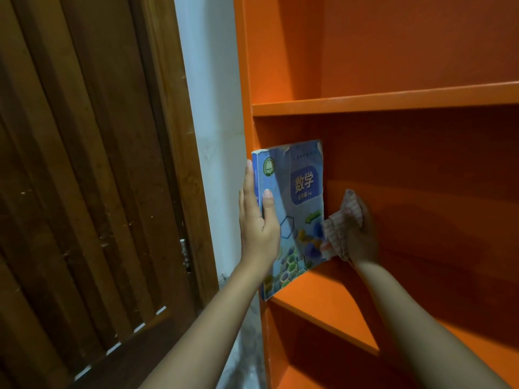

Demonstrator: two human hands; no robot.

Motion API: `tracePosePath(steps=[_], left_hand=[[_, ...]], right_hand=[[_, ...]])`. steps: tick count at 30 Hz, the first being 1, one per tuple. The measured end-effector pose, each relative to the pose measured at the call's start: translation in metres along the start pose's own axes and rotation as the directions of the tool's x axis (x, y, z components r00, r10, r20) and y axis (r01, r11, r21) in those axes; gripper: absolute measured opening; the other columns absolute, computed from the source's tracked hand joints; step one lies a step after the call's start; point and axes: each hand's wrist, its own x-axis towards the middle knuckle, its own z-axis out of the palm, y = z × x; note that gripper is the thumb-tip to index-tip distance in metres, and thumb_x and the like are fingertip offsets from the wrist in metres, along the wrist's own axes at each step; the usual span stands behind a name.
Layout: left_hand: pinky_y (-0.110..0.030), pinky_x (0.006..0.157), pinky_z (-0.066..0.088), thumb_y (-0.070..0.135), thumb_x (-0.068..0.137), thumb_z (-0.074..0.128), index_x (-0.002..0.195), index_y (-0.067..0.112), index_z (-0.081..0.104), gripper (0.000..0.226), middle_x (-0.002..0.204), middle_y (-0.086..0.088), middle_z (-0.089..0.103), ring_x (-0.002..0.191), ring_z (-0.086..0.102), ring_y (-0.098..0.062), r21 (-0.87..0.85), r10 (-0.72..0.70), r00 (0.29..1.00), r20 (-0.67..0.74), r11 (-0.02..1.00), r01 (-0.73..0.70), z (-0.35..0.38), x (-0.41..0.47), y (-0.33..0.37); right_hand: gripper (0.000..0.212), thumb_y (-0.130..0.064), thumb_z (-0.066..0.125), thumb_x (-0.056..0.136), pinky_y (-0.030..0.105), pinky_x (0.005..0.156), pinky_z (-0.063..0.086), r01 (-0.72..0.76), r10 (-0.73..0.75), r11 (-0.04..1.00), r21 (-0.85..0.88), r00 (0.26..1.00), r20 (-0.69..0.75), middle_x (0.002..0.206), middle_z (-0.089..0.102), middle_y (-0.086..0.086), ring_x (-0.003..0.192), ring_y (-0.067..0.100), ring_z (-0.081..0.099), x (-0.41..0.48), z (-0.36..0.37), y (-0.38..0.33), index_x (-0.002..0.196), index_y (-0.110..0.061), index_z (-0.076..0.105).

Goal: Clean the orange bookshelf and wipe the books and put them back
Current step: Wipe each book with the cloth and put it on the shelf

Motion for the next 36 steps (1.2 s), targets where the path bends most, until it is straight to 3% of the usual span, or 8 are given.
tracePosePath(steps=[5,9,12,14,17,25,30,36], left_hand=[[0.001,0.092,0.032,0.017,0.102,0.036,0.148,0.032,0.012,0.054,0.126,0.036,0.029,0.119,0.031,0.026,0.010,-0.061,0.997,0.053,0.998,0.060,-0.007,0.003,0.010],[0.007,0.084,0.029,0.018,0.100,0.041,0.150,0.027,0.009,0.060,0.122,0.027,0.030,0.107,0.030,0.032,0.106,-0.096,0.990,0.103,0.991,0.085,-0.015,0.005,0.022],[-0.006,0.093,0.032,0.022,0.099,0.044,0.150,0.029,0.005,0.065,0.126,0.011,0.033,0.108,0.040,0.013,0.204,-0.141,0.979,0.150,0.973,0.109,-0.024,0.007,0.032],[-0.017,0.093,0.035,0.024,0.098,0.046,0.150,0.029,0.006,0.065,0.129,0.005,0.035,0.112,0.039,0.001,0.247,-0.168,0.969,0.180,0.962,0.121,-0.031,0.007,0.039],[-0.010,0.087,0.033,0.025,0.098,0.046,0.149,0.025,0.018,0.058,0.133,0.002,0.037,0.114,0.035,0.003,0.297,-0.175,0.962,0.208,0.949,0.108,-0.045,0.005,0.047],[-0.023,0.098,0.031,0.029,0.097,0.048,0.140,0.019,0.038,0.045,0.139,-0.003,0.044,0.129,0.041,-0.016,0.507,-0.336,0.914,0.226,0.842,0.184,-0.122,-0.062,-0.001],[-0.033,0.101,0.038,0.031,0.097,0.047,0.142,0.023,0.035,0.047,0.144,-0.001,0.039,0.129,0.042,-0.019,0.593,-0.625,0.767,0.147,0.676,0.437,-0.186,-0.131,-0.058],[-0.019,0.085,0.039,0.024,0.097,0.050,0.132,0.013,0.047,0.038,0.133,-0.009,0.049,0.112,0.051,-0.019,0.660,-0.828,0.558,0.051,0.448,0.603,-0.250,-0.220,-0.132]], right_hand=[[0.042,-0.019,0.047,0.099,0.027,0.096,0.039,0.001,-0.003,0.998,-0.060,0.999,-0.035,0.144,0.045,0.002,0.128,0.019,0.046,-0.002,-0.007,-0.026,0.141,-0.020,0.042],[0.042,-0.020,0.049,0.098,0.031,0.099,0.043,-0.035,0.031,0.997,-0.074,0.998,-0.054,0.143,0.047,0.002,0.127,0.020,0.048,-0.014,-0.012,-0.053,0.139,-0.021,0.044],[0.039,-0.021,0.050,0.097,0.035,0.097,0.048,-0.072,0.070,0.995,-0.069,0.997,-0.039,0.137,0.052,0.001,0.121,0.020,0.053,-0.029,-0.015,-0.078,0.137,-0.022,0.047],[0.036,-0.023,0.052,0.096,0.029,0.081,0.049,-0.066,0.064,0.990,-0.123,0.998,-0.026,0.124,0.060,-0.001,0.110,0.020,0.059,-0.040,-0.015,-0.091,0.132,-0.023,0.052],[0.026,-0.028,0.057,0.090,0.029,0.073,0.046,0.003,-0.014,0.970,-0.241,0.999,-0.043,0.098,0.068,-0.004,0.094,0.022,0.063,-0.064,-0.013,-0.102,0.115,-0.026,0.063],[0.029,-0.038,0.056,0.080,0.034,0.077,0.053,0.309,-0.226,0.877,-0.369,0.941,0.252,0.103,0.070,-0.010,0.094,0.013,0.066,-0.187,0.024,-0.051,0.103,-0.024,0.067],[0.032,-0.047,0.052,0.082,0.031,0.076,0.051,0.225,0.005,0.841,-0.493,0.907,0.422,0.108,0.068,-0.016,0.098,0.009,0.063,-0.249,0.053,0.013,0.110,-0.034,0.064],[0.023,-0.039,0.055,0.090,0.031,0.071,0.046,-0.005,0.435,0.753,-0.658,0.754,0.492,0.104,0.068,-0.006,0.095,0.017,0.062,-0.307,0.076,0.108,0.107,-0.028,0.066]])
